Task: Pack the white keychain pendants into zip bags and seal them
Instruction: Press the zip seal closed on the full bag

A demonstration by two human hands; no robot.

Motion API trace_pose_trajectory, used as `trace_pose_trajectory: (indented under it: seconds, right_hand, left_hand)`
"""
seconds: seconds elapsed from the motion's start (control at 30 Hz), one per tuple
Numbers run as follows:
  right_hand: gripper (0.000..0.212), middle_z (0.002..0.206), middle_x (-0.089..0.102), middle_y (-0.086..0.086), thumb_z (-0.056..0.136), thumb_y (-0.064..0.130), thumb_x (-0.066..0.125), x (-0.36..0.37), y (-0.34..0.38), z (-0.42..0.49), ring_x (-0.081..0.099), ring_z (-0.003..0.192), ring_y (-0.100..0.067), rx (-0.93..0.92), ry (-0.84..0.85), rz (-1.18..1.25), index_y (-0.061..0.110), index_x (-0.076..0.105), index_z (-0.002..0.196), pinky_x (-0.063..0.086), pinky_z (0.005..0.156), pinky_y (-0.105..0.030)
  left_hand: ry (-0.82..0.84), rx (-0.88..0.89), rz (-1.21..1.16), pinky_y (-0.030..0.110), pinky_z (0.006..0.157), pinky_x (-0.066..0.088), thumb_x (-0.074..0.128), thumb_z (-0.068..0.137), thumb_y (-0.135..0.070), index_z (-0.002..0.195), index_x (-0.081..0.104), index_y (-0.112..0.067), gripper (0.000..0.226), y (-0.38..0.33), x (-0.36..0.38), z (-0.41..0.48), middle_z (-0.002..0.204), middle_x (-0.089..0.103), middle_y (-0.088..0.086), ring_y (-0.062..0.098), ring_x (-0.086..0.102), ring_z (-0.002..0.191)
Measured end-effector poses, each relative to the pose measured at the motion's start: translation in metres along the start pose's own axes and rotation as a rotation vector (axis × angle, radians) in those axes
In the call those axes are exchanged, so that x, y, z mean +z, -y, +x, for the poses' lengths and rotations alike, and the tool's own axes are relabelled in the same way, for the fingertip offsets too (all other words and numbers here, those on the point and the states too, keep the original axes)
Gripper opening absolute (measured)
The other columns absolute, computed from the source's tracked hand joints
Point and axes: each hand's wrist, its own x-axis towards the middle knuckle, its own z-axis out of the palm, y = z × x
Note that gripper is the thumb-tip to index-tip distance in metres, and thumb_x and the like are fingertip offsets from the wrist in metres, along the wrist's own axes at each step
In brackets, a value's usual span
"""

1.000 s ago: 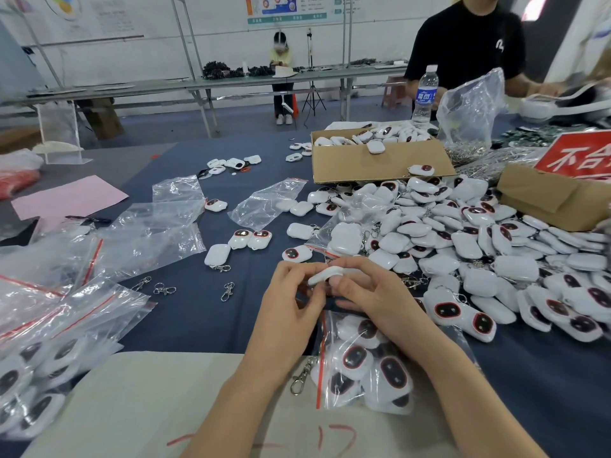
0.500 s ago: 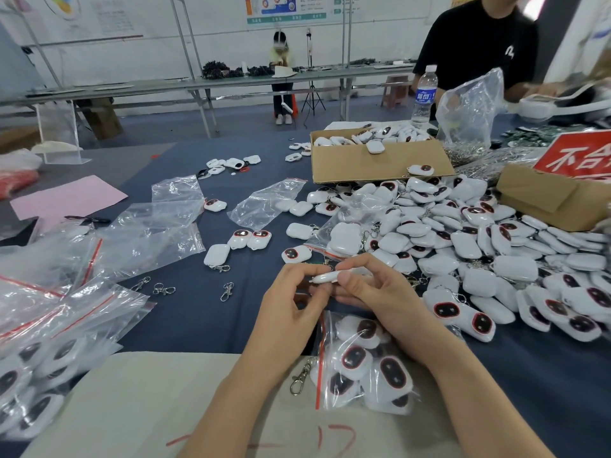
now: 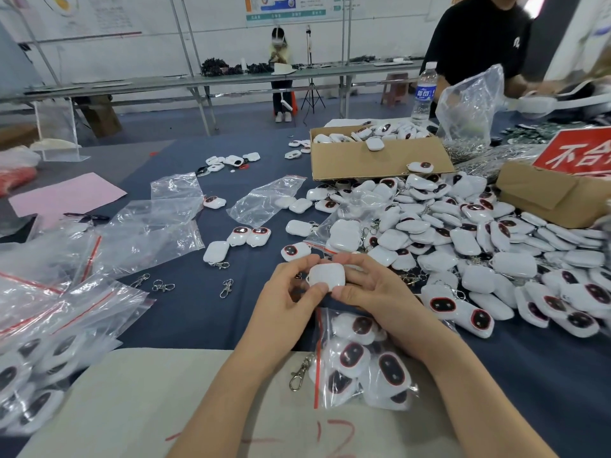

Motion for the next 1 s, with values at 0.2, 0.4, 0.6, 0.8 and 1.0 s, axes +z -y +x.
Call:
trace_pose_trajectory:
  seconds: [0.2,0.4,0.6,0.8,1.0]
  right_hand:
    - [0.032,0.109,0.077,-0.007,0.091,-0.006,0.066,0.0004,-0.0001,0.0008,0.074,0.102,-0.021,0.017,-0.065,-0.028,0.007,0.061,0.120,0.059,0.083,-0.023]
    - [0.020,0.102,0.078,-0.013,0.093,-0.006,0.062,-0.0008,-0.0019,0.0019,0.075,0.093,-0.020,0.002,-0.099,-0.014,0.007,0.066,0.108,0.059,0.080,-0.022]
    - [0.018,0.094,0.079,-0.003,0.093,-0.009,0.059,-0.0018,-0.0022,0.0021,0.074,0.086,-0.011,-0.042,-0.085,-0.011,0.005,0.068,0.100,0.057,0.077,-0.017]
    - [0.020,0.097,0.079,0.001,0.093,-0.012,0.058,0.0000,-0.0012,0.0011,0.074,0.089,-0.007,-0.068,-0.078,-0.040,0.006,0.068,0.096,0.054,0.076,-0.014]
    - [0.015,0.102,0.076,-0.014,0.095,0.008,0.065,0.0024,-0.0015,0.0030,0.075,0.090,-0.020,-0.001,-0.146,0.057,0.006,0.068,0.109,0.059,0.072,-0.019]
  left_hand:
    - [-0.026,-0.004,-0.021,0.014,0.080,0.050,0.070,0.091,-0.003,0.111,0.065,-0.039,0.040,0.0009,0.0011,0.0005,0.110,0.067,0.000,0.009,0.064,0.088]
    - [-0.032,0.007,-0.046,0.022,0.078,0.054,0.070,0.090,-0.002,0.097,0.071,-0.040,0.039,0.0036,0.0007,0.0010,0.084,0.071,-0.004,0.008,0.062,0.077]
    - [-0.042,0.046,-0.083,0.023,0.082,0.056,0.072,0.090,-0.002,0.091,0.074,-0.038,0.036,0.0017,-0.0004,0.0005,0.094,0.077,-0.008,0.015,0.071,0.090]
    - [-0.044,0.069,-0.123,0.012,0.079,0.052,0.071,0.090,0.000,0.090,0.075,-0.030,0.031,-0.0009,0.0005,-0.0004,0.096,0.077,-0.012,0.004,0.072,0.090]
    - [-0.063,0.153,-0.044,0.021,0.089,0.052,0.065,0.095,-0.002,0.111,0.070,-0.034,0.036,-0.0015,0.0028,-0.0016,0.115,0.067,-0.012,0.008,0.067,0.101]
